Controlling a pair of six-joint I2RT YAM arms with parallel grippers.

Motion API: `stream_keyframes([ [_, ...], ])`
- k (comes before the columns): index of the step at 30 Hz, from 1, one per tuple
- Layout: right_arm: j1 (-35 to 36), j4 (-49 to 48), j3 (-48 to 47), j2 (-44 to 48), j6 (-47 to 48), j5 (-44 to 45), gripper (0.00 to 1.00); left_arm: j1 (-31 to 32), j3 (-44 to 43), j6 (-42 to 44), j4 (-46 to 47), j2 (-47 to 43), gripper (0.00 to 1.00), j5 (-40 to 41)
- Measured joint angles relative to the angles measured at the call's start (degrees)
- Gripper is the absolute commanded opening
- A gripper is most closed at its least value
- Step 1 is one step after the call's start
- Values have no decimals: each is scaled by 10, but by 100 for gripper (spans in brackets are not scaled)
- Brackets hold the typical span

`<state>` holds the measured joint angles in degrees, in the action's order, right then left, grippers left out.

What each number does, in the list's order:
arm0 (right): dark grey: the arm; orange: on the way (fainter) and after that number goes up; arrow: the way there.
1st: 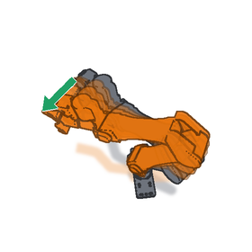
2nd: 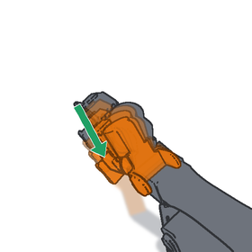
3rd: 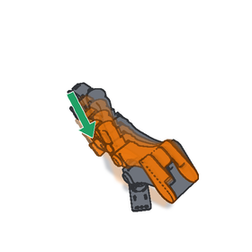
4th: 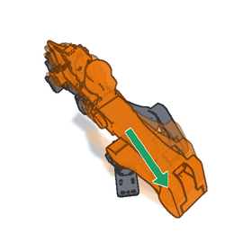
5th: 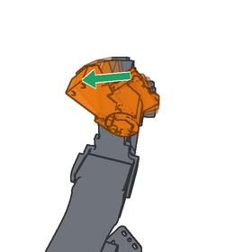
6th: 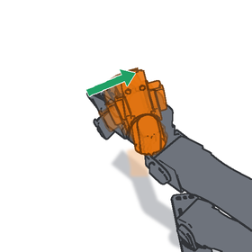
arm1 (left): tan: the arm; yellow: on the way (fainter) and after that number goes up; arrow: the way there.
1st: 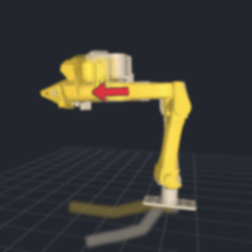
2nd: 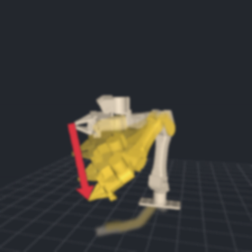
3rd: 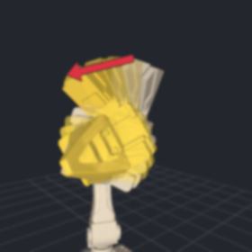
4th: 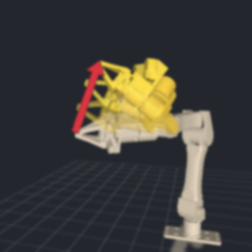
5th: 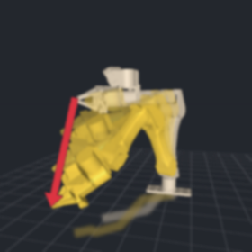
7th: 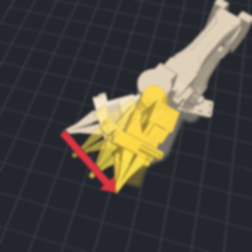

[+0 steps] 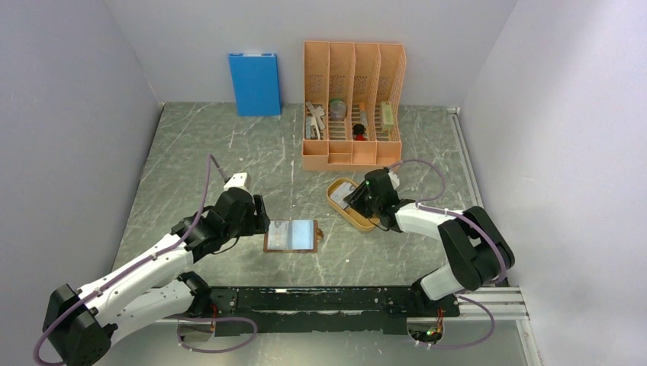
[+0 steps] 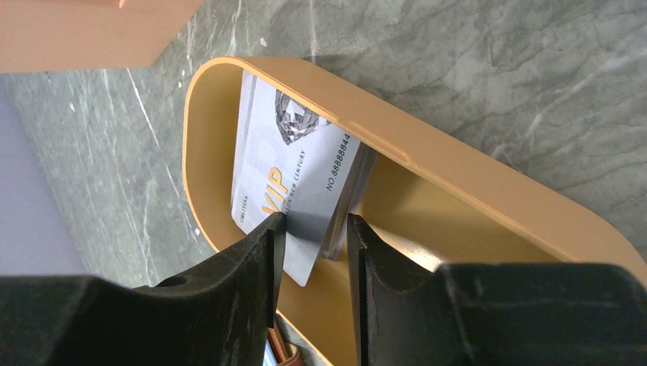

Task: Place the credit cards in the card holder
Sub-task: Adjust the credit card in the storage box.

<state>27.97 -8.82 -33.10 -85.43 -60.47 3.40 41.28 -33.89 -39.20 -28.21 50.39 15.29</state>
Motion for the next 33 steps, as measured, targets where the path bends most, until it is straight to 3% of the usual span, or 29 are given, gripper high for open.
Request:
stream_keyframes([
  [9, -3, 3, 9, 11, 3, -6, 50, 2, 0, 0, 0, 0, 70, 1],
  [15, -3, 4, 9, 11, 3, -9, 38, 6, 0, -1, -4, 0, 70, 5],
  [33, -4, 10, 9, 49, 6, -13, 17, 16, 0, -6, -6, -3, 70, 14],
])
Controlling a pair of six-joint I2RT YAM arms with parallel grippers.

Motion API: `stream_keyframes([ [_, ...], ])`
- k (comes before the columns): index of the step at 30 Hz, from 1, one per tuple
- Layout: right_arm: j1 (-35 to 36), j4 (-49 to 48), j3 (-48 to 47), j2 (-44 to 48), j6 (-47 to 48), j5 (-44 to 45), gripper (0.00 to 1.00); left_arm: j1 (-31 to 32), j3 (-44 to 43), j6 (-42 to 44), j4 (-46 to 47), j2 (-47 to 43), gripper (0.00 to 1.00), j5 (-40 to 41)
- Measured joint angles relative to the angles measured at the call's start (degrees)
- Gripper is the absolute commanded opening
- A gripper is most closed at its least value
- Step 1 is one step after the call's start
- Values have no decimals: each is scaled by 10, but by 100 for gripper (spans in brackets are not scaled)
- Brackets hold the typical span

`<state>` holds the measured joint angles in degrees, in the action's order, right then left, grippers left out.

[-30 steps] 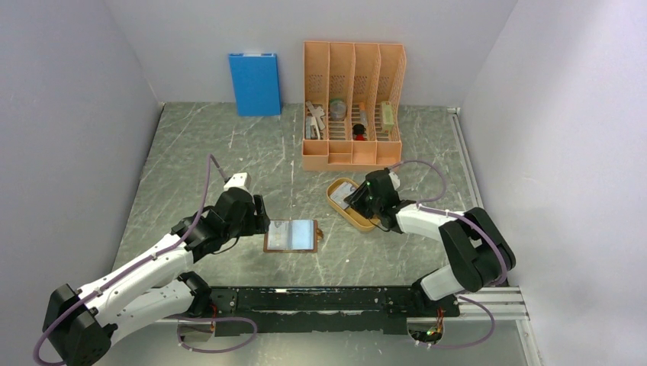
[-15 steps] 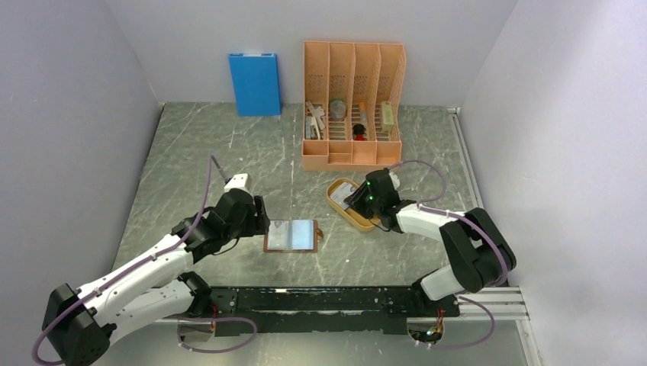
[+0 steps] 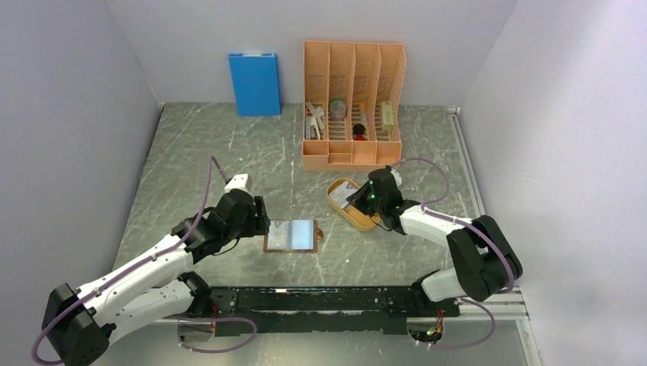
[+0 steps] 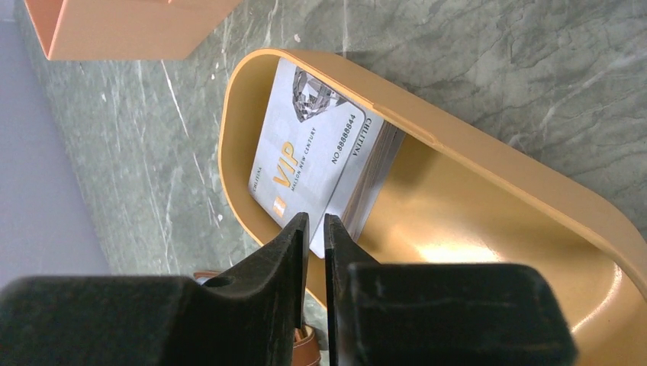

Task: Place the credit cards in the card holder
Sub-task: Adjust the credit card in the storage box.

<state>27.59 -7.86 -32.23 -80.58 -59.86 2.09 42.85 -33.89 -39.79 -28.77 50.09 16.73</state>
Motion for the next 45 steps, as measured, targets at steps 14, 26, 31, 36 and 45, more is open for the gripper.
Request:
stream_keyframes([
  [14, 0, 24, 0, 3, 17, 3, 59, 3, 0, 0, 0, -1, 70, 1],
  [26, -3, 43, -47, -55, 22, 13, 63, 5, 0, 0, -3, -1, 70, 4],
  [31, -6, 38, -48, -60, 20, 7, 63, 10, 0, -1, -3, -1, 70, 10],
  [36, -4, 76, -46, -12, 32, 11, 64, 12, 0, -1, -5, -1, 70, 11],
  [45, 173, 196, -135, 108, 127, 53, 63, 14, 5, -7, -2, -1, 70, 11],
])
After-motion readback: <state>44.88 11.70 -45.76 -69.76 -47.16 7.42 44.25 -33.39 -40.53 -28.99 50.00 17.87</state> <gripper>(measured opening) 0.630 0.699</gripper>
